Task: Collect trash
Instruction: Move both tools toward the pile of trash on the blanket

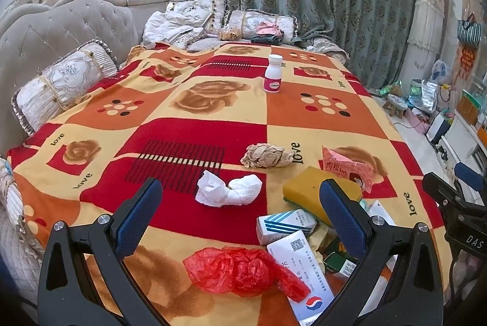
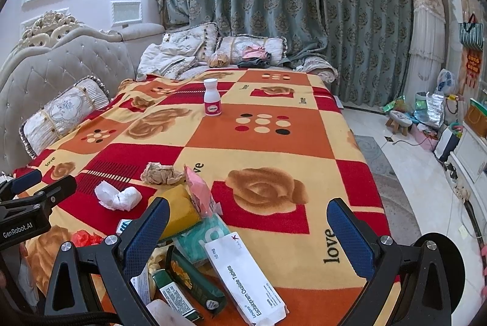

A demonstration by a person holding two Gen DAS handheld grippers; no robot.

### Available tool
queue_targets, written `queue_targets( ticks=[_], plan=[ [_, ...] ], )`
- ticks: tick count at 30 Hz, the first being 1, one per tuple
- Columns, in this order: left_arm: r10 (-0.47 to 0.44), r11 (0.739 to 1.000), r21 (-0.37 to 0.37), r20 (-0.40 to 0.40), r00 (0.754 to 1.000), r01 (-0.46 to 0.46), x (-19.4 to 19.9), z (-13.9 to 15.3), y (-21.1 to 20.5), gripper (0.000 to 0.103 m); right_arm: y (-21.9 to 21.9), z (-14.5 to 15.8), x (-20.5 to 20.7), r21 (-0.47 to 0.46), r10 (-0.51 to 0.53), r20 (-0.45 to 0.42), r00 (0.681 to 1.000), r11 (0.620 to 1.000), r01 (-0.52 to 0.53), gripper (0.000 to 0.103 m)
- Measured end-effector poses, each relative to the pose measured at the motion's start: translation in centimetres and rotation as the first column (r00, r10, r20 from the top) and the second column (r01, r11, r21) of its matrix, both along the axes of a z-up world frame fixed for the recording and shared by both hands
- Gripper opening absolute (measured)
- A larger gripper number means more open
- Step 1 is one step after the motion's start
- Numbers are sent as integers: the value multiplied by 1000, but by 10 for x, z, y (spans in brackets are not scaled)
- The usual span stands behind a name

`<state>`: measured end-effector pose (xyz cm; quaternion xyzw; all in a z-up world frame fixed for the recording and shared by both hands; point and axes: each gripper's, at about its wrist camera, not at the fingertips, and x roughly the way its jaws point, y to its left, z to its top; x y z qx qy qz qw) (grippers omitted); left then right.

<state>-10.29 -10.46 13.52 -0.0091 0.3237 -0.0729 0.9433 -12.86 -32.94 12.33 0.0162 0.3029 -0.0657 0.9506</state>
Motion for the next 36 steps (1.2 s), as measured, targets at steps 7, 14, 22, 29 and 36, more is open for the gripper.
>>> queue_targets(
  ticks=[7,14,22,29,36],
  plan=[
    [6,1000,25,20,1000,-6,-3,5,-2,103,0,-1,-3,4,2,-9,1000,1000,-2,103],
    [-9,999,39,20,1000,8,-5,5,-7,103,-2,-3,-5,12,0,-13,1000,1000,0,103],
    [-10,999,39,16,1000,10,-5,3,-10,103,-7,-3,-8,10,-7,-23,1000,1000,7,103],
    [-13,999,33,7,1000,13,-7,-1,-14,103,-15,-3,-11,20,-4,-32,999,1000,4,103],
    [-16,999,30,-11,1000,17,-7,-5,-15,103,-24,-9,-12,34,3,-64,998,999,-1,103]
  ],
)
